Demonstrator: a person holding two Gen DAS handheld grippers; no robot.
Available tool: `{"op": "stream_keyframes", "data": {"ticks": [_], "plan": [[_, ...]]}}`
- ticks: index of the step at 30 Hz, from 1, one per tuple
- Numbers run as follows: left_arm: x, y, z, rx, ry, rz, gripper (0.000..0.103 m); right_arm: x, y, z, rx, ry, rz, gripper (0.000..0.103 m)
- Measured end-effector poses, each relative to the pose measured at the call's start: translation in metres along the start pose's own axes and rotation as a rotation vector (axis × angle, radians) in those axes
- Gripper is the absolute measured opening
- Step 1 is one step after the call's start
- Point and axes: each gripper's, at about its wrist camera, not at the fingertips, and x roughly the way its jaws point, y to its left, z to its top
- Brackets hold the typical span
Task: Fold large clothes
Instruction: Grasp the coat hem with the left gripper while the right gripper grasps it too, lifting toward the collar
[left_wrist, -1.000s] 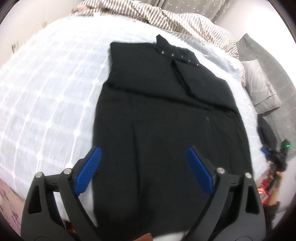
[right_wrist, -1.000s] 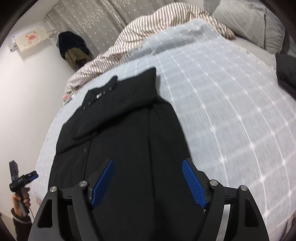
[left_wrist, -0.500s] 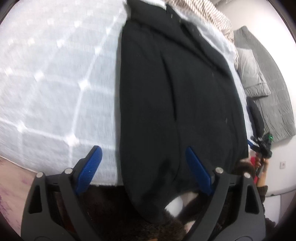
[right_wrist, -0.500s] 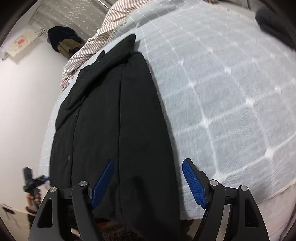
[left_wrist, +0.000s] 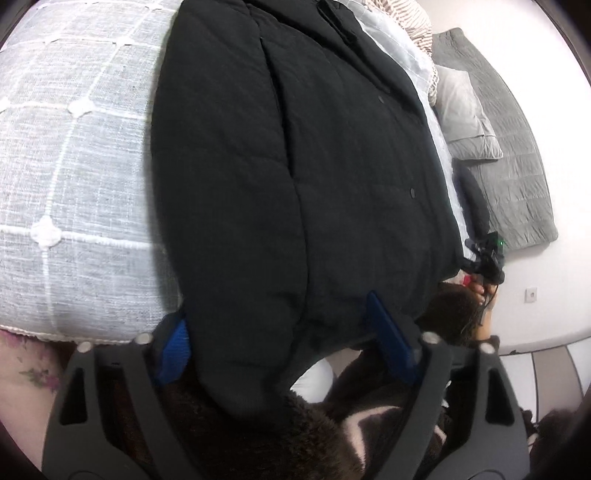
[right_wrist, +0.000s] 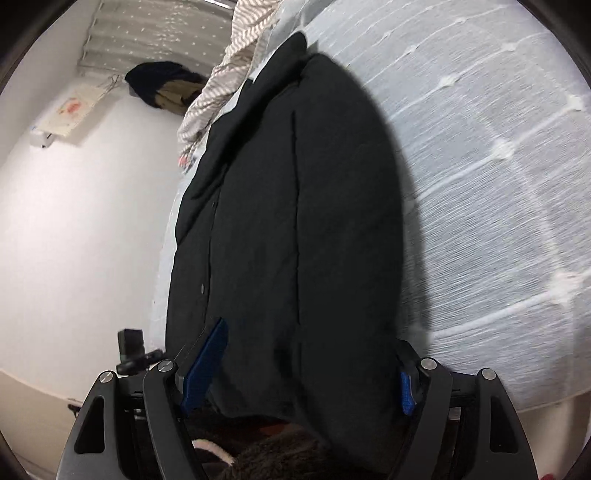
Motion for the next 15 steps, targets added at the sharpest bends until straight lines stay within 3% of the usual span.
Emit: {"op": "stream_keyframes", "data": {"ticks": [1,3,5,6,10,15], "plan": [[0.001,-0.002,-0.001,-0.007,-0.004,0.014,0.068,0.003,0.004,-0.001,-0.014,0.012,0.003,0.067],[0.002,-0.004,-0.002,-0.016,-0.006,0.049,0.036,0.008,0.009,-0.001,-0.021,0.026,0.019,0.033],[-0.003,-0.005,-0.003,-0.049,-0.023,0.068,0.018,0.005,0.015,-0.001,-0.023,0.021,0.043,0.020],[-0.007,-0.005,-0.004,-0.065,-0.038,0.053,0.013,0.001,0.022,0.000,-0.029,0.003,0.058,0.017],[-0.041,-0.032,-0.007,-0.027,-0.185,-0.048,0.009,-0.024,0.057,-0.003,-0.121,-0.099,0.079,0.014],[-0.101,-0.067,-0.012,0.053,-0.409,-0.178,0.007,-0.059,0.105,-0.002,-0.214,-0.233,0.191,0.013]]}}
